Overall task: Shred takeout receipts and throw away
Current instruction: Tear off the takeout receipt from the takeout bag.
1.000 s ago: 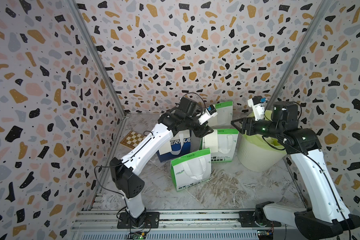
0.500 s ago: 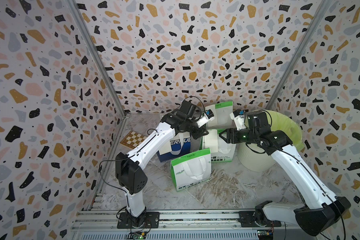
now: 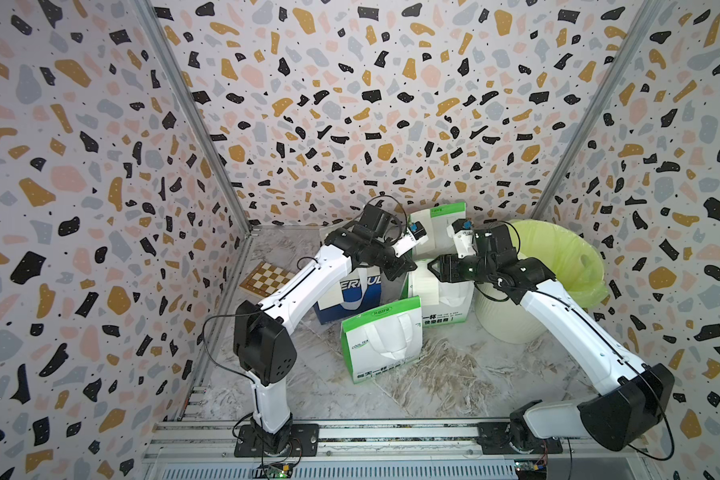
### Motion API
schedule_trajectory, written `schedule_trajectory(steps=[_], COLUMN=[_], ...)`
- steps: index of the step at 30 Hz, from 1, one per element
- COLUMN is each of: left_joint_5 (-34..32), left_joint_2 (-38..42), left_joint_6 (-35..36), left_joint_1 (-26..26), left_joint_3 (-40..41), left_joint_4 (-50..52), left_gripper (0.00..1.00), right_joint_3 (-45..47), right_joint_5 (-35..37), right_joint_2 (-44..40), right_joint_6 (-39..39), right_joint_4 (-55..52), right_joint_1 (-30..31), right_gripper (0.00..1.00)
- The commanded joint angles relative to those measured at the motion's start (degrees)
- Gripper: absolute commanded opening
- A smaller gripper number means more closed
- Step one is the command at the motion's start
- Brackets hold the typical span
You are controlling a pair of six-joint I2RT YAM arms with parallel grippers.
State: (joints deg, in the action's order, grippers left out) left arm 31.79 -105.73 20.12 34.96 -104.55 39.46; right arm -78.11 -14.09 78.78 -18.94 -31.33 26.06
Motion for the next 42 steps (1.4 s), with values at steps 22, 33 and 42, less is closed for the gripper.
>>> schedule_trajectory(steps=[22,33,42], left_joint_5=[3.05,-4.73,-3.96], left_joint_2=[3.75,8.85,9.54], left_joint_6=[-0.53,4.94,4.38], left_joint_1=[0.2,-1.01,-1.91], left_joint_3=[6.67,10.95,11.74], left_joint_4=[-7.28,-9.4,-13.41], left_gripper=[0.08,0.48,0.49], right_joint_3=[-3.73,-9.34,-10.49], right_joint_5=[-1.15,3.62,3.93], right_joint_2=[6.2,5.85,5.66], right_joint_6=[2.97,6.41,8.05], right_joint_4=[4.86,-4.27,-6.72], right_joint_1=[4.21,4.43,4.39], right_gripper=[0.0,0.0,0.0])
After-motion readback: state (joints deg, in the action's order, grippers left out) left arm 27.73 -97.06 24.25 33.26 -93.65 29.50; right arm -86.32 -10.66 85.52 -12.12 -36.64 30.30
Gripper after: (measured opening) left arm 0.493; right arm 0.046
